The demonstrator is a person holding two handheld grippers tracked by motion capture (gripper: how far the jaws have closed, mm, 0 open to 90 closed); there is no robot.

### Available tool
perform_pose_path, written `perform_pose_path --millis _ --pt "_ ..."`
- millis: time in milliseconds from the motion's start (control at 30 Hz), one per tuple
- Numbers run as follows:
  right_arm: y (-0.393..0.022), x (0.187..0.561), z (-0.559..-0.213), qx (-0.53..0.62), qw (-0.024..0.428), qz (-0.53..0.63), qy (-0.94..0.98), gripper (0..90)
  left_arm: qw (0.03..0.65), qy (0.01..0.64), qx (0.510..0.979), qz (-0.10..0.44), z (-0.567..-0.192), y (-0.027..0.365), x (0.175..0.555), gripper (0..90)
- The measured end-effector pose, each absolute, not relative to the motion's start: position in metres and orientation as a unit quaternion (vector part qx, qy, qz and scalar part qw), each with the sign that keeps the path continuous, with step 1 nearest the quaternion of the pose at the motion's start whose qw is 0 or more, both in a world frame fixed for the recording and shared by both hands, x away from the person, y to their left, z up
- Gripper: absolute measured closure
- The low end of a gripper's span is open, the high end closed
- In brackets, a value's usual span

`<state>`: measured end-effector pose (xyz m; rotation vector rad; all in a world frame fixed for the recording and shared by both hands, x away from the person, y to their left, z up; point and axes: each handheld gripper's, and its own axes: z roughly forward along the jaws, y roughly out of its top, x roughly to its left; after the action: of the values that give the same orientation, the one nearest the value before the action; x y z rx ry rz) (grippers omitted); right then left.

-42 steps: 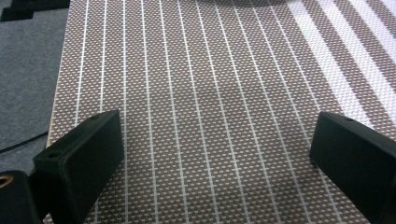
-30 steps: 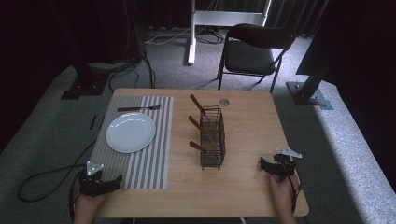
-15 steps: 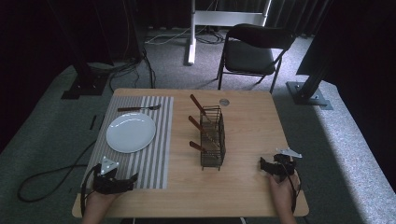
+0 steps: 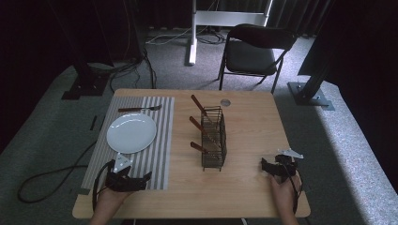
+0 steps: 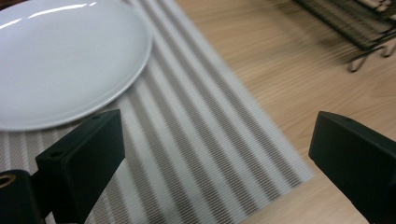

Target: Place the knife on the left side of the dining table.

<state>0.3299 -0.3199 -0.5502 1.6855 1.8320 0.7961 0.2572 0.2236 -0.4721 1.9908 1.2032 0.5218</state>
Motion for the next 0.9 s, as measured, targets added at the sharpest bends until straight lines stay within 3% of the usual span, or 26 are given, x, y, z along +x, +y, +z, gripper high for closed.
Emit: perform_pose_path --millis 900 --pt "-0.32 0.33 -0.55 0.622 0.261 0.294 0.677 12.1 0.432 0.384 0.797 0.176 -0.424 0.164 0.257 3.7"
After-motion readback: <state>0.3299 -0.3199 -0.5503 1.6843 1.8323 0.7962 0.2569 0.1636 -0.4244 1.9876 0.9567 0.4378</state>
